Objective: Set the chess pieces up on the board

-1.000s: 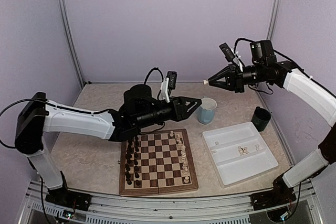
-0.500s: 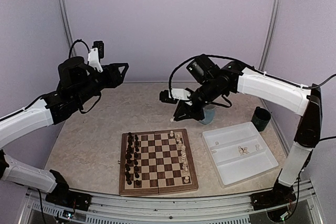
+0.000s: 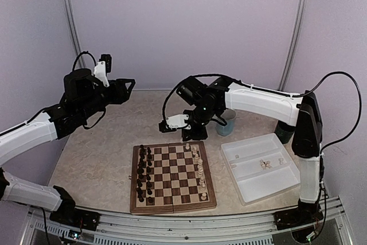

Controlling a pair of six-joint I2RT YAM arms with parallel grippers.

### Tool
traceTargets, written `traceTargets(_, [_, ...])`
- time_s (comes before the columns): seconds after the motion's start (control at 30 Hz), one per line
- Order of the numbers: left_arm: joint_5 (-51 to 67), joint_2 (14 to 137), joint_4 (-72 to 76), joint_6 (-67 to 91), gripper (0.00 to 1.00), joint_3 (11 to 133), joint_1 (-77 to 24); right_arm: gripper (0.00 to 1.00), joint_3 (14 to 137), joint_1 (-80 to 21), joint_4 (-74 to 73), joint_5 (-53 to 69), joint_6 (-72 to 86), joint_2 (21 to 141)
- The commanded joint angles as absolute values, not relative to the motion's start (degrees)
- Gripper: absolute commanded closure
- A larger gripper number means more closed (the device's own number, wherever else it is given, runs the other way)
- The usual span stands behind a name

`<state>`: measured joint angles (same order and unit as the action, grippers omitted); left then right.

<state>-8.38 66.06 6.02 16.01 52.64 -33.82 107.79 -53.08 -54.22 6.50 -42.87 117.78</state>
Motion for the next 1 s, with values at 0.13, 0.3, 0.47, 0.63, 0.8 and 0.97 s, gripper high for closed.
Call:
traceTargets(0.13, [-6.94,64.08,5.93,15.29,0.44,53.26,-33.66,0.94,110.81,-54.86,-58.09,3.95,-44.66,121.96])
traceTargets(0.3, [-6.60,63.98,5.80,15.38,0.44,53.35,-33.66,0.94,111.46,-55.33,-59.93,3.89,-44.67,124.50])
traceTargets(0.47, [-6.57,63.88,5.71,15.38,0.44,53.46,-33.66,0.93,111.71,-55.28,-60.96,4.07,-44.23,126.42])
traceTargets(0.63, [-6.50,63.69,5.64,15.38,0.44,53.43,-33.66,0.93,111.71,-55.28,-60.72,3.13,-44.03,127.12])
traceTargets(0.8, [-5.88,64.04,5.63,15.55,0.44,53.50,-33.66,0.92,111.58,-55.28,-60.84,2.64,-43.79,127.82])
traceTargets(0.97, [-5.38,64.20,5.72,15.64,0.44,53.53,-33.66,0.91,111.66,-55.28,-60.65,1.93,-43.59,128.39])
